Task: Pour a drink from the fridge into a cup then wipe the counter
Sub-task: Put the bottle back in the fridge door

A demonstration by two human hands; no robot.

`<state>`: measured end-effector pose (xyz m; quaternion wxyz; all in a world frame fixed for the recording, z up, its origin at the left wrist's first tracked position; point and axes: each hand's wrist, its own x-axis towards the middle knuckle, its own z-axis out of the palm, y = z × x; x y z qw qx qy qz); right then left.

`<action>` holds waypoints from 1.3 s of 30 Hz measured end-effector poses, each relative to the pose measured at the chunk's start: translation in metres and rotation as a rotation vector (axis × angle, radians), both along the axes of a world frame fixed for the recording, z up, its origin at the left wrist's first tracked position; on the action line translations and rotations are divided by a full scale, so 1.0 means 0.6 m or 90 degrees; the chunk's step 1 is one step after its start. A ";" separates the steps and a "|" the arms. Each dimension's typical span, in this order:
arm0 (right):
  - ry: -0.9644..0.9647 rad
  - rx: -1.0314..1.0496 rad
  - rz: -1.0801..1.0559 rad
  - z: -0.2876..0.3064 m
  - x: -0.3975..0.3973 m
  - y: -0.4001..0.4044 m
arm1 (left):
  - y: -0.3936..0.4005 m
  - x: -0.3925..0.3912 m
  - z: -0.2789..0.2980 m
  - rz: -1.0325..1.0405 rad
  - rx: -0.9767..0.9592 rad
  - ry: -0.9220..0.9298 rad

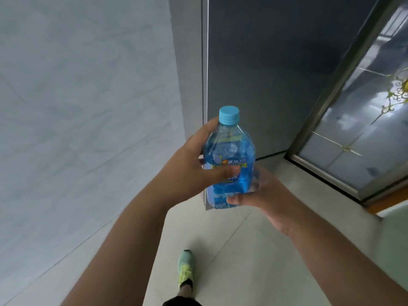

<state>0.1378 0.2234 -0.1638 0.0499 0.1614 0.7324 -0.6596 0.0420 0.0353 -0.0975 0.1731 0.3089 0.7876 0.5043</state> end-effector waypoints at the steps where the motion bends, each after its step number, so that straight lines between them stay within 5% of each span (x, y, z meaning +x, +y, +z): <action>1: -0.007 0.014 -0.003 0.000 -0.030 0.001 | -0.001 -0.031 -0.003 0.005 -0.004 0.013; 12: 0.004 0.141 0.008 0.098 -0.327 0.001 | 0.011 -0.324 0.060 0.011 0.038 0.116; 18: 0.094 0.645 0.176 0.176 -0.429 0.021 | 0.006 -0.387 0.087 0.093 0.062 0.151; 25: 0.133 1.047 0.363 0.203 -0.513 0.049 | -0.002 -0.425 0.089 0.205 0.086 0.144; 39: 0.062 1.184 0.222 0.128 -0.508 0.019 | 0.028 -0.453 0.058 0.165 0.018 0.156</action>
